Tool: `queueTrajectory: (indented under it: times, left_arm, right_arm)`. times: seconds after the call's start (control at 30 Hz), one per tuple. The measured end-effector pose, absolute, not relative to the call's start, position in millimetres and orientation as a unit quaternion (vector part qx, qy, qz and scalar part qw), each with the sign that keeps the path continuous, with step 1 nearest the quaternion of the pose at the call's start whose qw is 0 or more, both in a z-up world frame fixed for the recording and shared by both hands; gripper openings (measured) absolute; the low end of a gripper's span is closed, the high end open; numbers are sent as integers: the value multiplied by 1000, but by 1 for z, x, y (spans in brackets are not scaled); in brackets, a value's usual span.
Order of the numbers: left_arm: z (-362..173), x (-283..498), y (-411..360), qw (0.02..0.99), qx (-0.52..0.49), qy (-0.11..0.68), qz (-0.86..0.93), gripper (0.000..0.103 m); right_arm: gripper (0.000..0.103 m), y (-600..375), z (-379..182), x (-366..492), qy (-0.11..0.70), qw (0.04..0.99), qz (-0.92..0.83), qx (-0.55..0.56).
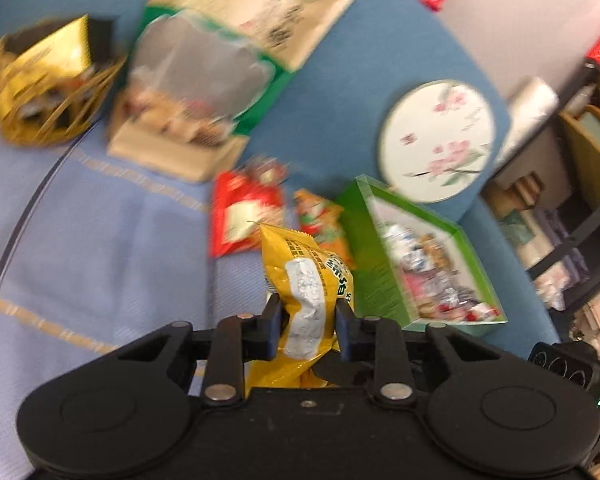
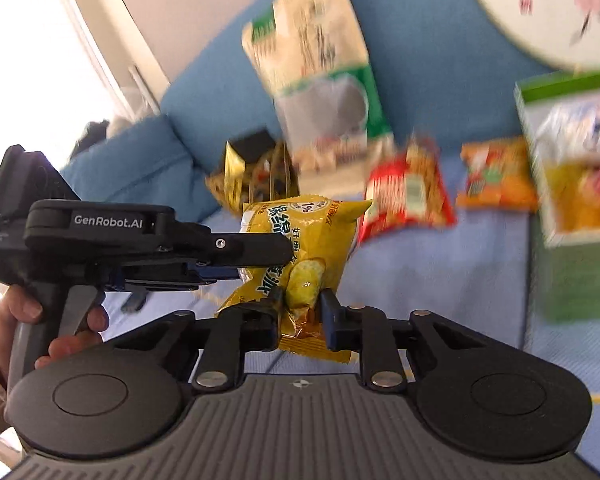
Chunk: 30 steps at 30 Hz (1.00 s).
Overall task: Organize snacks
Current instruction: 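Carry the yellow bag into the green box and open the left gripper, then grasp the red bag with white label using the left gripper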
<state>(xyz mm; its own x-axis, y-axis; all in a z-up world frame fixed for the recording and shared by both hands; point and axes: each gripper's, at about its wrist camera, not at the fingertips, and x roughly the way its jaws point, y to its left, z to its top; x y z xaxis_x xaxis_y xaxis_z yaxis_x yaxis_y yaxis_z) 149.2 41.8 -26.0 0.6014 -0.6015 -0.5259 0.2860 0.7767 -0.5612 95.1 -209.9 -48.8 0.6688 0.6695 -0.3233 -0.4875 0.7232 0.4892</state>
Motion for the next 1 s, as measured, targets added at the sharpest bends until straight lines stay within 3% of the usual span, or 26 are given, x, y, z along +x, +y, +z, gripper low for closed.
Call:
queueTrajectory:
  times: [0.33,0.8,0.83,0.9,0.93,1.0]
  left_arm:
    - [12,175,-46,867,-167,329,-337,0]
    - [10,223,-163,835,-147,331,-415,0]
    - [7,225,-169,837,-138,330,-415,4]
    - [1,227,-180,859,-99,325,-384,57]
    - [-2,226,-182,872,-84,319,-360,100]
    - [-6,222,-176,891,-75,304,-330,103]
  right_arm:
    - [35,-254,-36,96,168,932,237,215]
    - [30,-347,-33,97,108,955,81,265]
    - [29,-349,-36,100,104,956,70,264]
    - [34,-349,-41,105,102,963,34,246]
    - [49,-346,-44,110,108,969,9,221]
    - [66,-340,-51,122,142,974,-12,177]
